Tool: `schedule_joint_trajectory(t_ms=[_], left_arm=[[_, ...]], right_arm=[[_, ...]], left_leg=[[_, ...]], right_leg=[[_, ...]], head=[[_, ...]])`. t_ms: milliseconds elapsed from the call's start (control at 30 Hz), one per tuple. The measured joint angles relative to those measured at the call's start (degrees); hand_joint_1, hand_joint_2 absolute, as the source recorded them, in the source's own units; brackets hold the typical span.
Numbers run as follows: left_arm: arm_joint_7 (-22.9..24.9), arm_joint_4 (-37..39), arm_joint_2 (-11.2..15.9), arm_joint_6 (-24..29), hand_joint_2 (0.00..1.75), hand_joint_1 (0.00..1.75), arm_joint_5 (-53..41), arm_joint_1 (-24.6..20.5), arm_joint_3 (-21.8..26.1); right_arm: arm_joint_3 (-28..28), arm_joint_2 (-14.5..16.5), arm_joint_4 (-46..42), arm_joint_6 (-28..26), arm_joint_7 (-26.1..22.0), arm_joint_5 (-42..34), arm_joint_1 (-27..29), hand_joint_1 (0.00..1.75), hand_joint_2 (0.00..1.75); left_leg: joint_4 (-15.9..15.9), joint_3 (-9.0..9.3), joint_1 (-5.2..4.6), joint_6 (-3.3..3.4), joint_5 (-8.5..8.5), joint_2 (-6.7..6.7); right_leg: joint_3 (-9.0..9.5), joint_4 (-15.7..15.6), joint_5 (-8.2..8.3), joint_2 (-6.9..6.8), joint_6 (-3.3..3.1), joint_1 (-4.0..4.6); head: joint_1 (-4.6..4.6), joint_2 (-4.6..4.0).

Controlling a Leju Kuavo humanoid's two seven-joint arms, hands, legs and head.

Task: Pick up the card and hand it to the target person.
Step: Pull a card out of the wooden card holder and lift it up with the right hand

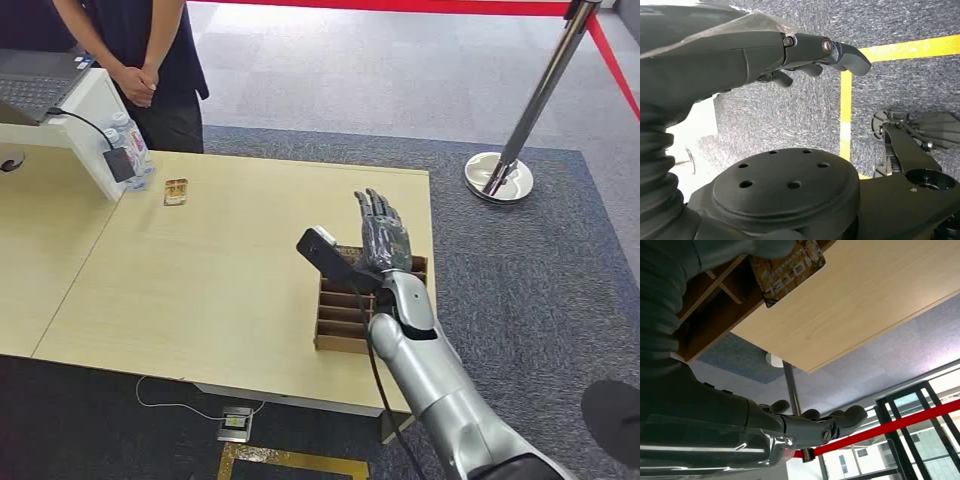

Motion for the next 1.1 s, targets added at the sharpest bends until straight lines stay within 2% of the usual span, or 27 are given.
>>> schedule_joint_trajectory(t_ms=[267,367,400,433,500,700,1100], left_arm=[[0.3,0.0,0.0,0.0,1.75,0.00,-0.1,-0.1,-0.1],[0.4,0.0,0.0,0.0,1.75,0.00,-0.1,-0.1,-0.1],[0.4,0.0,0.0,0.0,1.75,0.00,-0.1,-0.1,-0.1],[0.4,0.0,0.0,0.0,1.75,0.00,-0.1,-0.1,-0.1],[0.4,0.0,0.0,0.0,1.75,0.00,0.0,-0.1,-0.1],[0.4,0.0,0.0,0.0,1.75,0.00,0.0,-0.1,-0.1],[0.5,0.0,0.0,0.0,1.75,0.00,0.0,-0.1,-0.1]], right_arm=[[-0.8,0.4,2.3,-0.5,-0.5,0.8,-1.2,0.00,1.75],[-1.4,0.7,2.8,-0.5,-1.1,1.5,-1.4,1.07,1.75],[-1.6,0.8,3.0,-0.5,-1.2,1.8,-1.4,1.49,1.75],[-1.8,1.0,3.1,-0.5,-1.4,1.9,-1.4,1.55,1.75],[-2.2,1.2,3.2,-0.5,-1.7,2.2,-1.4,1.63,1.75],[-2.9,1.6,3.5,-0.3,-2.1,2.7,-1.6,1.58,1.75],[-3.0,1.8,3.5,0.1,-2.0,3.5,-1.7,1.39,1.75]], left_leg=[[0.0,0.01,0.00,0.00,0.00,0.00],[0.0,0.01,0.00,0.00,0.00,0.00],[0.0,0.00,0.00,0.00,0.00,0.00],[0.0,0.00,0.00,0.00,0.00,0.00],[0.0,0.00,0.00,0.00,0.00,0.00],[0.0,0.00,0.00,0.00,0.00,0.00],[0.0,0.01,0.00,0.00,0.00,0.00]], right_leg=[[0.00,0.0,0.00,0.00,0.00,0.00],[0.00,0.0,0.00,0.00,0.00,0.00],[0.00,0.0,0.00,0.00,0.00,0.00],[0.00,0.0,0.00,0.00,0.00,0.00],[0.00,0.0,0.00,0.00,0.00,0.00],[0.00,0.0,0.00,0.00,0.00,0.00],[0.00,0.0,0.00,0.00,0.00,0.00]], head=[[0.00,0.00],[0.00,0.00],[0.01,0.00],[0.01,0.00],[0.01,0.00],[0.01,0.00],[0.01,0.00]])
